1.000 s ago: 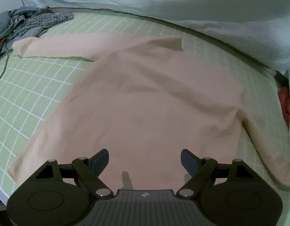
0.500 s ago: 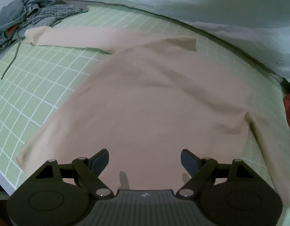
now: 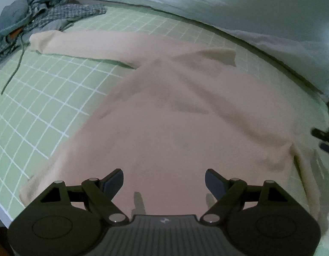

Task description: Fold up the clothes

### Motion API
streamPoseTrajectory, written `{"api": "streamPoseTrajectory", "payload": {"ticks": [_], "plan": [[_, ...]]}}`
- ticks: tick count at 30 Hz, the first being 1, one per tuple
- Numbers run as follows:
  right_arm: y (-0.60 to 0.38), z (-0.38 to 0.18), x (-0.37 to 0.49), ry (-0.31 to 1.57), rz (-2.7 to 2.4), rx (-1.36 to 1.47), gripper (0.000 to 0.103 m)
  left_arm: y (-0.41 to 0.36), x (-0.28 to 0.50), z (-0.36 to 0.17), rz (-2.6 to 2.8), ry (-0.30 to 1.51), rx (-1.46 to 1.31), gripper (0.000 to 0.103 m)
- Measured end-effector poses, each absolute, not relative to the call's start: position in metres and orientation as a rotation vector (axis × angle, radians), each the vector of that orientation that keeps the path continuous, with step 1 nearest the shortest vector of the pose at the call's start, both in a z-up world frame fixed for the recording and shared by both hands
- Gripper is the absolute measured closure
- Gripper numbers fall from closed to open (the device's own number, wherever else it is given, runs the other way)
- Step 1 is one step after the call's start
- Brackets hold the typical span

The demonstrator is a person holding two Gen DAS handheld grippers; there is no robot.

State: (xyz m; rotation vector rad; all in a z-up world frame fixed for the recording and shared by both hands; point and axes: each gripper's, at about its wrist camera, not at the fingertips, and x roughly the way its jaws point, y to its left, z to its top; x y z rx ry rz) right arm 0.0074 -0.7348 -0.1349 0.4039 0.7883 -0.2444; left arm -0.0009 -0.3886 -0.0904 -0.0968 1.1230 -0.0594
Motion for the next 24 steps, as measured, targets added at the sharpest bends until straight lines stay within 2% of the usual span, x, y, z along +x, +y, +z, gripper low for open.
{"api": "streamPoseTrajectory", "payload": {"ticks": [9, 10, 11, 12, 13, 14, 24], "plan": [[-0.713, -0.152, 0.049, 0.872, -0.116, 0.263, 0.042, -0.397, 0.006, -0.085, -0.031, 1.065, -0.076, 0.019], [-0.709, -0.152, 0.051, 0.884, -0.107, 0.237, 0.045, -0.397, 0.007, -0.085, -0.02, 1.055, -0.085, 0.019], [-0.707, -0.152, 0.054, 0.892, -0.104, 0.213, 0.054, -0.396, 0.006, -0.085, -0.004, 1.046, -0.107, 0.019], [-0.706, -0.151, 0.057, 0.897, -0.105, 0.191, 0.069, -0.396, 0.005, -0.085, 0.013, 1.038, -0.129, 0.019], [-0.705, -0.151, 0.06, 0.902, -0.106, 0.169, 0.078, -0.395, 0.003, -0.085, 0.029, 1.03, -0.151, 0.019], [-0.705, -0.15, 0.063, 0.907, -0.107, 0.147, 0.096, -0.393, 0.0, -0.086, 0.041, 1.025, -0.179, 0.019], [-0.705, -0.148, 0.117, 0.895, -0.171, -0.014, 0.099, -0.383, -0.021, -0.092, 0.1, 1.028, -0.219, 0.018]]}}
